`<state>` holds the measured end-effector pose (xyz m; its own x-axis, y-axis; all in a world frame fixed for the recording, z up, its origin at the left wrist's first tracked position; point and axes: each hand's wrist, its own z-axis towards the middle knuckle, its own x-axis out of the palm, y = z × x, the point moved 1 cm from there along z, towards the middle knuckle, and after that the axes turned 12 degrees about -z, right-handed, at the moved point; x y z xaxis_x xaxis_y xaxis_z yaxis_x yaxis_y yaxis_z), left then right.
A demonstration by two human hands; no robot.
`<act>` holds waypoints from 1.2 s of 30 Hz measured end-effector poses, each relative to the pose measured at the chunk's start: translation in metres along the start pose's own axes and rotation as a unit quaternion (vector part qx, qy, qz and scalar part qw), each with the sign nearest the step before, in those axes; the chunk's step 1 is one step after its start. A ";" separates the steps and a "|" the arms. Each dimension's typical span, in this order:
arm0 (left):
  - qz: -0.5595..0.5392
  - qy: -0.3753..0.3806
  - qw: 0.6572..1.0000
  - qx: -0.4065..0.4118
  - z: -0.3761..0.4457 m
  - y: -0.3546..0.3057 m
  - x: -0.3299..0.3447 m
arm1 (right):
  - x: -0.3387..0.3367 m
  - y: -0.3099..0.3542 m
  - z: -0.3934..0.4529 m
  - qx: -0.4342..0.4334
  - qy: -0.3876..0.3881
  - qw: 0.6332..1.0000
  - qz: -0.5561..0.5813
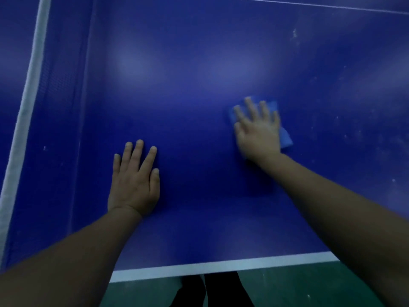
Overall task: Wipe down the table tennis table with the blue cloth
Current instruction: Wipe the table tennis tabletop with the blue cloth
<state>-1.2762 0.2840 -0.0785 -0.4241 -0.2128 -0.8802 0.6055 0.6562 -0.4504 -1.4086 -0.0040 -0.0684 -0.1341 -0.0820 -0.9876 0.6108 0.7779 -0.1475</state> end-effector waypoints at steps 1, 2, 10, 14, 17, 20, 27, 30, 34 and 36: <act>-0.003 -0.003 1.000 0.002 0.000 0.001 0.000 | 0.001 0.022 -0.018 -0.113 -0.022 0.993 -0.004; -0.004 -0.005 1.000 0.005 0.000 0.001 0.000 | 0.005 0.039 -0.048 -0.255 -0.045 0.966 -0.017; 0.011 -0.012 1.000 0.006 0.001 0.004 0.004 | 0.011 -0.055 -0.118 -0.410 -0.026 0.907 -0.086; 0.010 -0.006 1.000 0.004 0.001 0.004 0.002 | 0.006 -0.032 -0.089 0.014 0.021 0.999 -0.020; 0.012 -0.004 1.000 0.007 0.000 0.002 0.002 | 0.007 0.047 -0.115 0.128 -0.009 0.992 -0.006; 0.011 -0.008 1.000 0.008 0.001 0.003 0.003 | 0.010 0.108 -0.191 -0.085 -0.019 0.996 0.020; 0.014 -0.011 1.000 0.015 0.000 0.003 0.004 | 0.024 -0.072 -0.240 0.220 0.103 0.970 -0.021; 0.015 -0.008 1.000 0.013 0.000 0.004 0.005 | 0.020 -0.087 -0.221 0.404 0.092 0.910 0.022; 0.024 -0.002 1.000 0.009 0.000 0.001 0.004 | 0.019 0.011 -0.212 0.256 0.041 0.966 -0.002; 0.027 0.001 1.000 0.010 -0.002 0.001 0.002 | 0.024 0.045 -0.238 0.053 0.029 0.998 -0.015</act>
<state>-1.2779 0.2850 -0.0804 -0.3916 -0.1767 -0.9030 0.6401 0.6527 -0.4053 -1.5701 0.1773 -0.0857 -0.1954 -0.0654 -0.9785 0.6848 0.7052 -0.1839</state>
